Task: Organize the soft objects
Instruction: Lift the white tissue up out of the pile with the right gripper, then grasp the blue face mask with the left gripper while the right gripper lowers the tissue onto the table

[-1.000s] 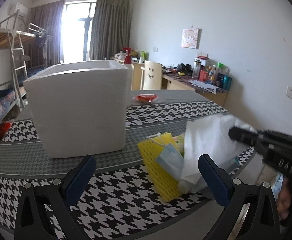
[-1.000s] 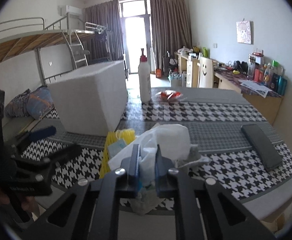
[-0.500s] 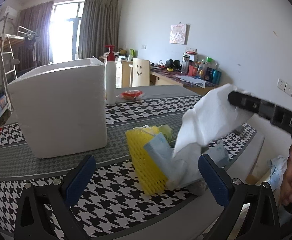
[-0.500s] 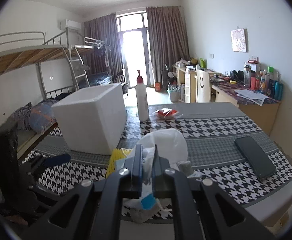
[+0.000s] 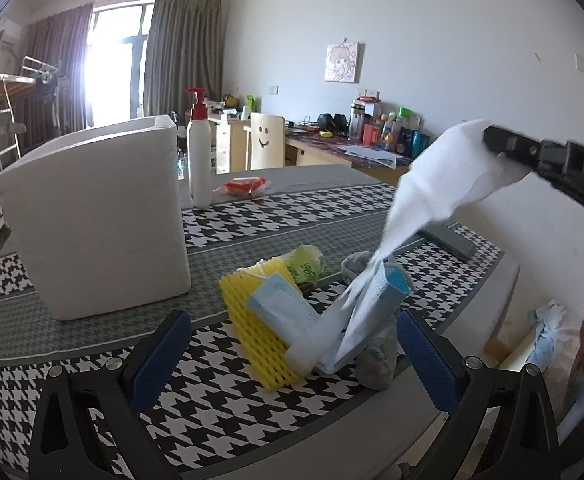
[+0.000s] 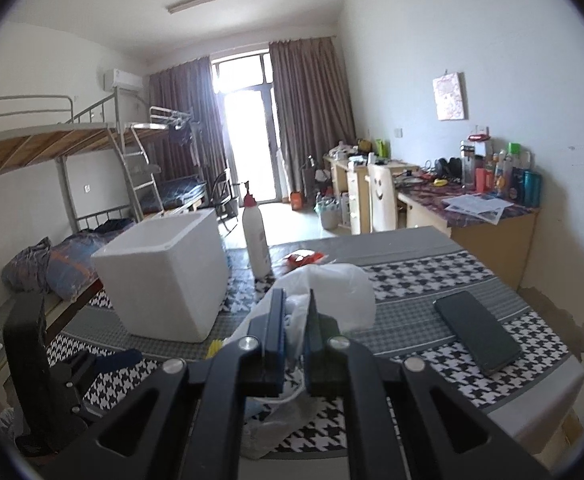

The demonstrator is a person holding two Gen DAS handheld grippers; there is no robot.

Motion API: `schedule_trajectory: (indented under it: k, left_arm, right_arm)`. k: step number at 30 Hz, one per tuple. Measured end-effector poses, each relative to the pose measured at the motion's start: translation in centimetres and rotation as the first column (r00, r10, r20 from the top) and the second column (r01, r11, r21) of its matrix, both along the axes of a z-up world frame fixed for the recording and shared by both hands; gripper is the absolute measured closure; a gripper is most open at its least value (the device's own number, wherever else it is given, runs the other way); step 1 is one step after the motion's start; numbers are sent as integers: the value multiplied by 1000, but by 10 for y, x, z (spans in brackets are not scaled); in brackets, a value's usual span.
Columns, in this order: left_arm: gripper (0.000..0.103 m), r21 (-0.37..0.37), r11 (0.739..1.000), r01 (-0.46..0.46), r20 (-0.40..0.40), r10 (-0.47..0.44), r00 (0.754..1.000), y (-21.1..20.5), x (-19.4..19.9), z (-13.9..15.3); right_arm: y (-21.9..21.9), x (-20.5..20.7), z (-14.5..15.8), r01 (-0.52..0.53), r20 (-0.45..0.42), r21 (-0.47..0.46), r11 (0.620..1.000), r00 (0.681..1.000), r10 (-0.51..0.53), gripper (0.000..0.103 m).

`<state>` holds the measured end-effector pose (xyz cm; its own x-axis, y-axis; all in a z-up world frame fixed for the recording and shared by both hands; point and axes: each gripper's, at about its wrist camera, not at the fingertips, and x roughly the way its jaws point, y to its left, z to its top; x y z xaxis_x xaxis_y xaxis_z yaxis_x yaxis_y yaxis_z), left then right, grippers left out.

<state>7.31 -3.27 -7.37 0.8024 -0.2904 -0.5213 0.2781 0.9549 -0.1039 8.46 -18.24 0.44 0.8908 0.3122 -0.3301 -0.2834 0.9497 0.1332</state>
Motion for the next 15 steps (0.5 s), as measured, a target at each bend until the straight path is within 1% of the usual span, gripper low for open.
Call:
schedule_trajectory:
  k: [5, 12, 15]
  left_arm:
    - [1, -1, 1000, 19, -10, -19, 1000, -5, 2, -2]
    - [1, 2, 1000, 27, -27, -27, 999, -17, 9, -6]
    - [8, -3, 999, 32, -24, -32, 999, -21, 11, -7]
  right_arm:
    - [-15, -8, 9, 51, 38, 3, 999, 998, -51, 94]
    - [-31, -13, 11, 100, 48, 2, 995, 994, -100, 94]
    - [-36, -14, 10, 111, 46, -2, 994, 993, -111, 94]
